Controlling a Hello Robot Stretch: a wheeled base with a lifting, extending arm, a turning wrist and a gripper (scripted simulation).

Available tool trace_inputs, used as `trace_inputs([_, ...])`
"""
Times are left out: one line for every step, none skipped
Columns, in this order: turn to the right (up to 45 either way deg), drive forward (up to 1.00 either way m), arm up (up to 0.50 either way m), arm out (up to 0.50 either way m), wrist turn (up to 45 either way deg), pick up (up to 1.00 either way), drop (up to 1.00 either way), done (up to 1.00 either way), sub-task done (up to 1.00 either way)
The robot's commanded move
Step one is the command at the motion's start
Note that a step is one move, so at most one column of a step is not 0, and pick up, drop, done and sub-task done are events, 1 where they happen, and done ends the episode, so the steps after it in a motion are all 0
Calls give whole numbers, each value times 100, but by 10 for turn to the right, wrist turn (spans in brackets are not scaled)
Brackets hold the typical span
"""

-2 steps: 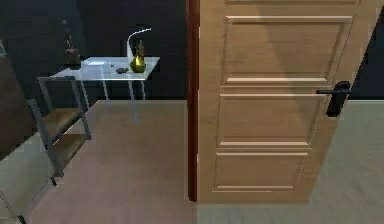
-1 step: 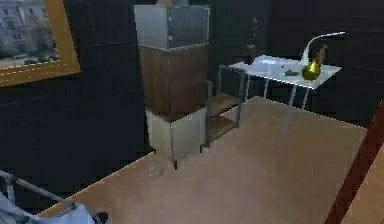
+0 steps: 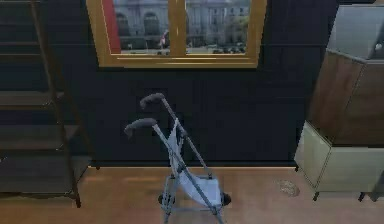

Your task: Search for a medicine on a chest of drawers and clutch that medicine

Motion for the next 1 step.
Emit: trace_inputs([-180,0,0,0,0,0,0,0,0])
